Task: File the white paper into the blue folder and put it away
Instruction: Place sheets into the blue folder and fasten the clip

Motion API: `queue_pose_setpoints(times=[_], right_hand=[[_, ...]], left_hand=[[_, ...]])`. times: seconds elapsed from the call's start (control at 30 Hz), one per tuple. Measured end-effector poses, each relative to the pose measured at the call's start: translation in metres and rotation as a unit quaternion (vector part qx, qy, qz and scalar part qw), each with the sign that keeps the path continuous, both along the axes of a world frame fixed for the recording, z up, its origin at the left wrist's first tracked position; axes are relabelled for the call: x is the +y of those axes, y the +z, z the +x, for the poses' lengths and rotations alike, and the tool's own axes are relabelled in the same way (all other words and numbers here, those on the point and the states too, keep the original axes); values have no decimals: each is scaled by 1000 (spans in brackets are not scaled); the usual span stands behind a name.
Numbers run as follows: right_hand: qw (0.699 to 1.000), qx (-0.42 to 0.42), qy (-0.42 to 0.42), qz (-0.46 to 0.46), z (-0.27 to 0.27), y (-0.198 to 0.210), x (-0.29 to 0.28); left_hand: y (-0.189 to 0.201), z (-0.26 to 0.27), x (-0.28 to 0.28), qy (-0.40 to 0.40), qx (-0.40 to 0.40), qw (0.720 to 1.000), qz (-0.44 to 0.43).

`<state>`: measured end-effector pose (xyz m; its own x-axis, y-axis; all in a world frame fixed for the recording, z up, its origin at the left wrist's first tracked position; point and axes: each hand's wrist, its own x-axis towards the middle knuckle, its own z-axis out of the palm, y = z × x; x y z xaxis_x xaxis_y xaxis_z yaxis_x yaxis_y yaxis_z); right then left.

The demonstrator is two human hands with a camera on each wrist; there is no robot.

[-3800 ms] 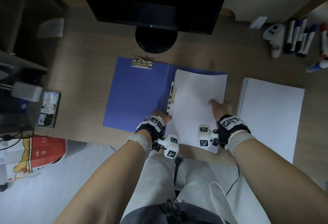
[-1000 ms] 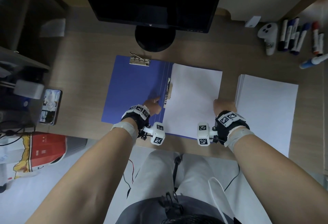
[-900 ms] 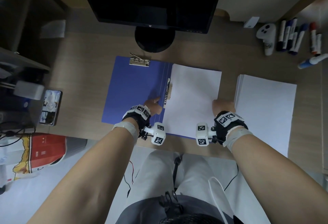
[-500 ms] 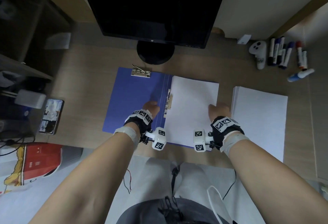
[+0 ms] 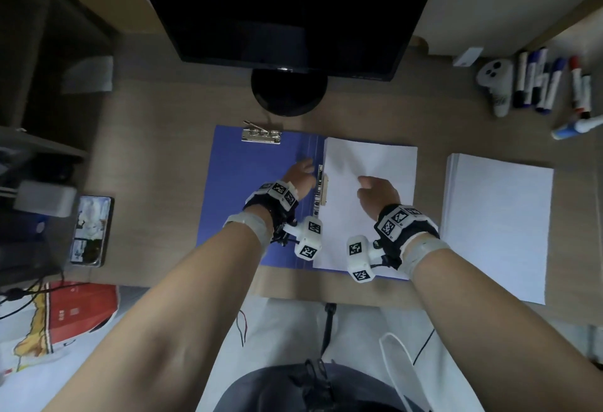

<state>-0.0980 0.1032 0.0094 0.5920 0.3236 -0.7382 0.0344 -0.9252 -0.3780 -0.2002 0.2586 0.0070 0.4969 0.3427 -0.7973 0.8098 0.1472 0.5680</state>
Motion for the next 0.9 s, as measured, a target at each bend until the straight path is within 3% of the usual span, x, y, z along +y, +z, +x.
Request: queue_pose_setpoints(times=[0.13, 0.23, 0.3, 0.4, 0.63, 0.9], right_hand=[[1000, -15, 2, -4, 0, 0, 1], [1000, -9, -4, -11, -1, 2, 4], [1000, -3, -12, -14, -2, 1, 5], [1000, -2, -4, -16, -2, -1, 3], [1000, -5, 12, -8, -5, -4, 2], [999, -9, 30, -2, -3, -9, -1]], left_hand=[[-2, 8, 4, 30, -29, 999, 0], [-7, 8, 8, 19, 0, 999, 38], [-7, 8, 11, -3, 2, 1000, 22], [-7, 8, 10, 27, -41, 998, -44], [-3, 2, 2, 71, -61, 995, -27], [-8, -31, -11, 33, 7, 999, -39]])
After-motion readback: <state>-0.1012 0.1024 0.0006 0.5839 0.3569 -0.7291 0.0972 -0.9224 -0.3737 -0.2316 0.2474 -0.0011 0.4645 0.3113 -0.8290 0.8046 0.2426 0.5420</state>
